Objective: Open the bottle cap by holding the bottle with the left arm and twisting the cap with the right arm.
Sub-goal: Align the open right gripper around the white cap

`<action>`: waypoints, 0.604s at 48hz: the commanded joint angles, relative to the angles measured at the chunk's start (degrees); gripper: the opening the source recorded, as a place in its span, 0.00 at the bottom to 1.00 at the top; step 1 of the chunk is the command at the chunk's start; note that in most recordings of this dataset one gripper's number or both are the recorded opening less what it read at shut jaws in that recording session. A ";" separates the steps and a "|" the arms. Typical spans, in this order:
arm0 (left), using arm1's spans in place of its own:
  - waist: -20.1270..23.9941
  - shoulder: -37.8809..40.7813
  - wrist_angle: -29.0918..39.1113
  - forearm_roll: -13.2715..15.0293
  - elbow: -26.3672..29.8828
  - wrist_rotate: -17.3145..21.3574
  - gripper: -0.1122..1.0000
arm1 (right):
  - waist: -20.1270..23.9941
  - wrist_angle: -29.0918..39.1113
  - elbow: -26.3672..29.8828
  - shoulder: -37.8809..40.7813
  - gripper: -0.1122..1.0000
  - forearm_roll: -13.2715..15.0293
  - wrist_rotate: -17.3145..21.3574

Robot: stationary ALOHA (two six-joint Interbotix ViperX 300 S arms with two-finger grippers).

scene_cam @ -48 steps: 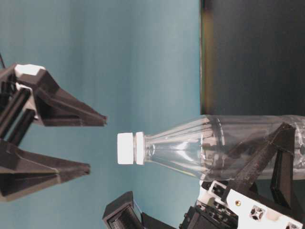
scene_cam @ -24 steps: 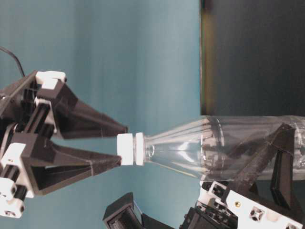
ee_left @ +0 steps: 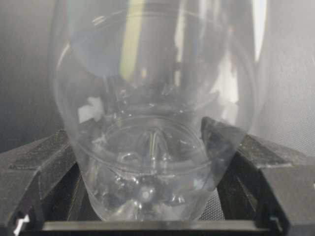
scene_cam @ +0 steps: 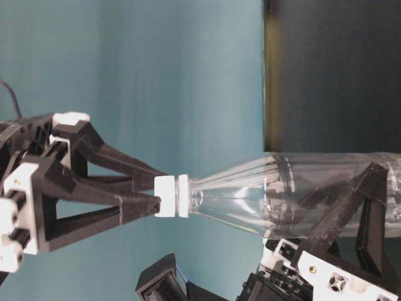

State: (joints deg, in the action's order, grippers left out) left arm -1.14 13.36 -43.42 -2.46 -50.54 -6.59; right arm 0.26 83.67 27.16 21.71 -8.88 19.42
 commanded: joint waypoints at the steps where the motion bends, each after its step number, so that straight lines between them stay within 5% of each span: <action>1: 0.18 -0.09 -0.18 -0.18 0.26 -0.09 0.84 | 0.26 0.53 0.70 0.26 0.43 0.00 -6.68; 21: 0.26 0.00 -0.18 -0.18 0.26 -0.09 0.84 | 0.88 2.11 1.14 0.44 0.43 0.53 -36.39; 29: 0.26 0.00 -0.09 -0.18 0.26 -0.09 0.84 | 1.49 1.93 1.14 0.53 0.43 2.11 -44.12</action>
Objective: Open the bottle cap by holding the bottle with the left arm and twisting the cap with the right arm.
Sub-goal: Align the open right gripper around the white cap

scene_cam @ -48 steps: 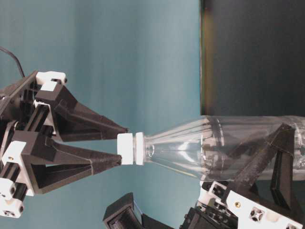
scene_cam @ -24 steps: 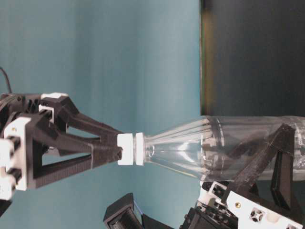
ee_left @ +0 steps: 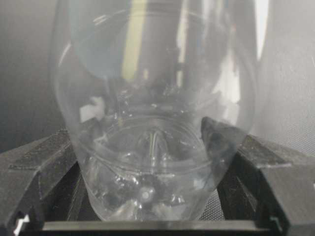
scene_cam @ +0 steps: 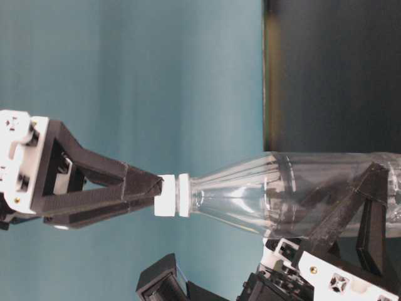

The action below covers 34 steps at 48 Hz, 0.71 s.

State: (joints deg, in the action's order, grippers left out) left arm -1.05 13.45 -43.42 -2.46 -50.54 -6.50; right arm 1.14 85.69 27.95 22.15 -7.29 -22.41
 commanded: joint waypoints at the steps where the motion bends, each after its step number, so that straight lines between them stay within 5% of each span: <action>1: 0.18 -0.09 -0.18 -0.18 0.26 -0.18 0.84 | 0.70 -0.09 0.44 0.00 0.43 0.53 -2.55; 32: 0.35 -0.09 -0.09 -0.18 0.09 -0.09 0.84 | 1.23 -2.72 -0.70 -2.29 0.43 0.44 -2.72; 34: 0.26 -0.09 -0.09 -0.18 0.09 -0.09 0.84 | 1.41 -3.08 -0.97 -2.55 0.49 0.53 -2.64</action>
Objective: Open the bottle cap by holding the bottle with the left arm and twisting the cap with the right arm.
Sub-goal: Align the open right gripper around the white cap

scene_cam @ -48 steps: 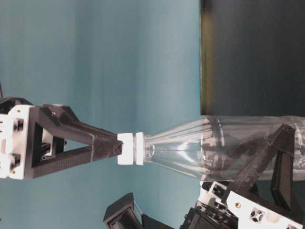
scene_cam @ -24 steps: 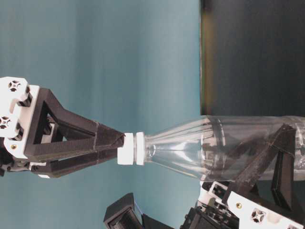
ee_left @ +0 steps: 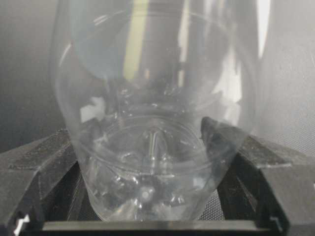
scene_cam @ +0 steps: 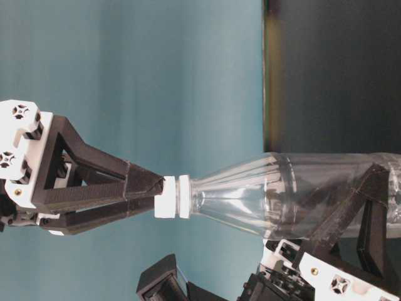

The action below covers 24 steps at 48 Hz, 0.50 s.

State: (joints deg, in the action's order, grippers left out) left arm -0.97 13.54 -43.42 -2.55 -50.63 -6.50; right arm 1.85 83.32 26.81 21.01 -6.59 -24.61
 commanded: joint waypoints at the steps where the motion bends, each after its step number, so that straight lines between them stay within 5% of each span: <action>1: 0.18 -0.18 -0.18 -0.09 0.26 -0.09 0.84 | 0.79 -0.97 0.00 -1.49 0.54 0.00 -0.44; 8: 0.18 -0.18 -0.18 -0.09 0.26 -0.09 0.84 | 1.76 -2.99 -0.53 -2.81 0.84 0.70 0.18; 14: 0.18 -0.18 -0.09 -0.09 0.18 -0.09 0.84 | 2.29 -2.99 -0.18 -4.31 0.85 1.58 3.43; 20: 0.18 -0.18 -0.09 -0.09 0.18 -0.18 0.84 | 2.55 -0.79 0.88 -6.42 0.85 3.52 12.66; 24: 0.18 -0.18 -0.09 -0.09 0.18 -0.18 0.84 | 2.46 1.23 3.16 -6.77 0.85 3.87 22.94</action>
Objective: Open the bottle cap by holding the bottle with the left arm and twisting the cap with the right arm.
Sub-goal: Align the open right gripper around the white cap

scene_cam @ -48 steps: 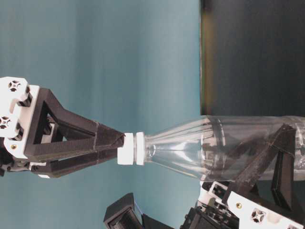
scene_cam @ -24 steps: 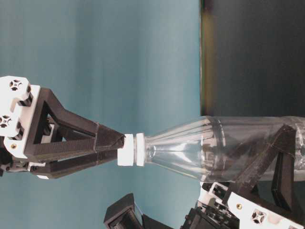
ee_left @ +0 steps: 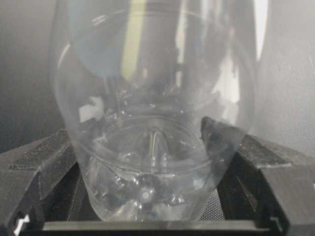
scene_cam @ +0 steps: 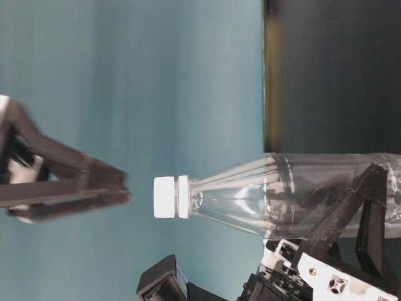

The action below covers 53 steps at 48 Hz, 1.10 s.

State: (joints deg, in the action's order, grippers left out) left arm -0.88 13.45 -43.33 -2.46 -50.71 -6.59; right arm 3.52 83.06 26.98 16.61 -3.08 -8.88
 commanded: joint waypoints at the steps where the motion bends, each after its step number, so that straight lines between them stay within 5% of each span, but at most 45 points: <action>1: 0.09 -0.09 -0.18 -0.18 0.35 -0.18 0.84 | 0.70 2.02 3.78 -2.20 0.85 0.35 10.46; 9: -0.26 -0.09 -0.26 -0.18 0.53 -0.44 0.84 | -0.26 8.53 10.63 0.97 0.85 0.35 37.35; 21: -0.35 -0.09 -0.18 -0.18 0.53 -0.53 0.84 | 0.97 12.83 15.21 6.15 0.85 0.09 50.19; 30: -0.44 -0.09 -0.26 -0.18 0.44 -0.53 0.84 | 0.79 12.74 15.21 8.96 0.85 0.09 54.40; 53: -0.44 -0.09 -0.18 -0.18 0.26 -0.35 0.84 | -0.53 10.46 11.69 11.16 0.84 0.09 54.14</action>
State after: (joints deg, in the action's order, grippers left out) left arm -1.14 13.54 -43.42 -2.46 -50.71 -6.94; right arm 2.99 94.13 39.02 27.60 -3.08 44.82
